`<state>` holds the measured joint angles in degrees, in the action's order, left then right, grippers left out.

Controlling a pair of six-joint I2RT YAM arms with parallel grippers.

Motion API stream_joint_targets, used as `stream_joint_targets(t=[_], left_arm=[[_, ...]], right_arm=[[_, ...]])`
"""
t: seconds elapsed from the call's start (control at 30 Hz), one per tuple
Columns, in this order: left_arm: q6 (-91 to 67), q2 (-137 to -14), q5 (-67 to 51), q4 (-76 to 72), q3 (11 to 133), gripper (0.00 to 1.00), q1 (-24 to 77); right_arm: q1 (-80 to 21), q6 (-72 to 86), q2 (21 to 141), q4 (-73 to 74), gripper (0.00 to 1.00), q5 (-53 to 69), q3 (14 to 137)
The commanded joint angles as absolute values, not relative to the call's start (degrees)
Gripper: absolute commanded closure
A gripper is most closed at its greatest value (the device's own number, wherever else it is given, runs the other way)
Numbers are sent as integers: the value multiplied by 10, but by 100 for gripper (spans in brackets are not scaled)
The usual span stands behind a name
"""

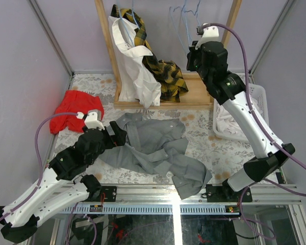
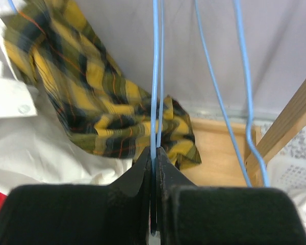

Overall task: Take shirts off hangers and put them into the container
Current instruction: Place the hanger at the clothesline, then adjust the shirt at the center of the board.

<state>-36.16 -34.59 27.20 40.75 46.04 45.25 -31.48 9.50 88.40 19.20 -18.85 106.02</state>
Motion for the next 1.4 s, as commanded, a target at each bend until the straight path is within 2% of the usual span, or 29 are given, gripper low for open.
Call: stream_joint_targets(t=[0.0,0.1,0.17,0.3,0.4,0.47,0.6,0.73,0.93,0.97,1.03,1.23,1.37], left_arm=[[-366,-347,264,403,470,0,449],[-367,-346,259,404,470,0,449],[-368,-347,257,404,469,0,449],[-365,-353,249,399,465,0,450],[-366,-363,235,395,463,0,449],[-368,-371,218,398,461,0,449],[-378,-381,158,418,447,0,449],[-406,-384,84,418,426,0,449],[-446,-408,44,385,384,1,449],[-446,-418,39,380,378,4,449],[-433,-436,29,365,371,17,449],[-371,-463,61,355,407,66,450],[-293,-485,87,369,469,89,449]], right_arm=[[-300,129,911,258,100,-137,1065],[-298,137,895,238,100,-133,1023],[-298,136,877,213,96,-133,996],[-299,120,845,194,62,-96,967],[-298,101,811,181,42,-56,935],[-298,99,780,146,32,-27,894],[-298,89,710,82,23,53,813],[-299,84,650,59,20,94,757],[-298,104,570,45,19,140,685],[-298,108,558,40,19,152,670],[-298,118,533,35,19,180,644],[-298,155,482,36,20,292,567],[-298,161,457,34,20,363,514]])
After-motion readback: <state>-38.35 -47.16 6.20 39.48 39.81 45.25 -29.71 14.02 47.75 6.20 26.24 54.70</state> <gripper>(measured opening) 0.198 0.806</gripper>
